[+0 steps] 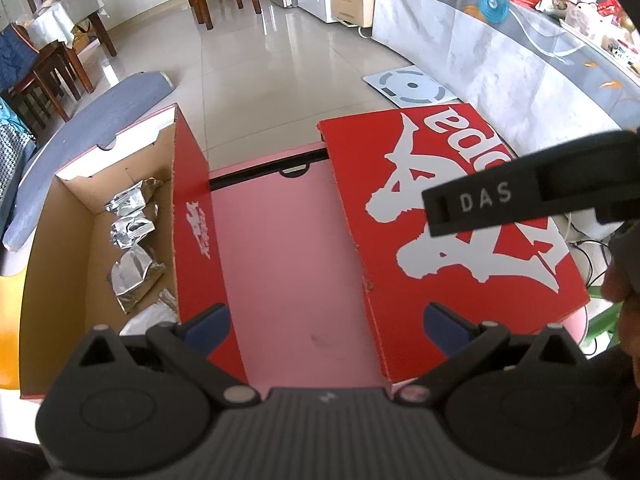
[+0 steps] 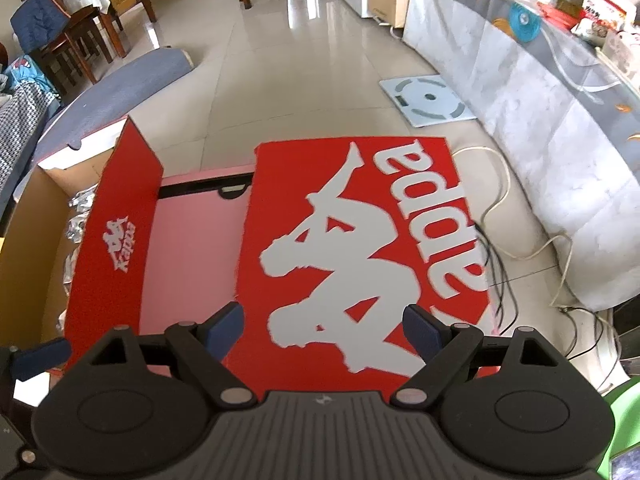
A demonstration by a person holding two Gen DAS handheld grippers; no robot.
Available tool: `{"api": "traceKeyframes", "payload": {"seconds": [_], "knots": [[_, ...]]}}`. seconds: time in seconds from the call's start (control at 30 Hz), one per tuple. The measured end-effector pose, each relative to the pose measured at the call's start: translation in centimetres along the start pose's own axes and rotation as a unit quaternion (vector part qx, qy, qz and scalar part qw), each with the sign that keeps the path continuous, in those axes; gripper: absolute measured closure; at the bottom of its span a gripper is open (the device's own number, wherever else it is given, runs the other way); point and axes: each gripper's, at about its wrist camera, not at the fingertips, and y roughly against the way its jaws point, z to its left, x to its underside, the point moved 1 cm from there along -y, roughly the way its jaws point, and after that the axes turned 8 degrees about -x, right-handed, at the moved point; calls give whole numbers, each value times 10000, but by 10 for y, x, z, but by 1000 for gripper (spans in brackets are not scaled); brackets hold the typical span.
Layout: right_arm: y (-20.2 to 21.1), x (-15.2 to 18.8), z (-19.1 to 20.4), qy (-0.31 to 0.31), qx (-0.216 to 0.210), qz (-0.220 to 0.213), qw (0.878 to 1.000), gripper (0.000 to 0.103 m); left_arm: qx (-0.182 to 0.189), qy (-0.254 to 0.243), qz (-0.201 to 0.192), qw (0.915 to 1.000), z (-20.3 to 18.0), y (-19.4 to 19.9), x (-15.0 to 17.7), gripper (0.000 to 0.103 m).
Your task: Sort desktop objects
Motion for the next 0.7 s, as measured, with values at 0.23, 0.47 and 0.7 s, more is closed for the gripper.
{"api": "traceKeyframes", "payload": {"seconds": [0.23,0.47,0.7], "knots": [[7,-2,-13,-27,294,-144,9995,17,53,-112,15,9999,-15,-3,-3,0],[10,0,-19,112,589,-163,9981,17,150,-172,74,9997,-30,-9,-5,0],[11,3,-33,-71,691,-164,9975,17,199,-218,129,9995,-45,-16,-9,0]]}}
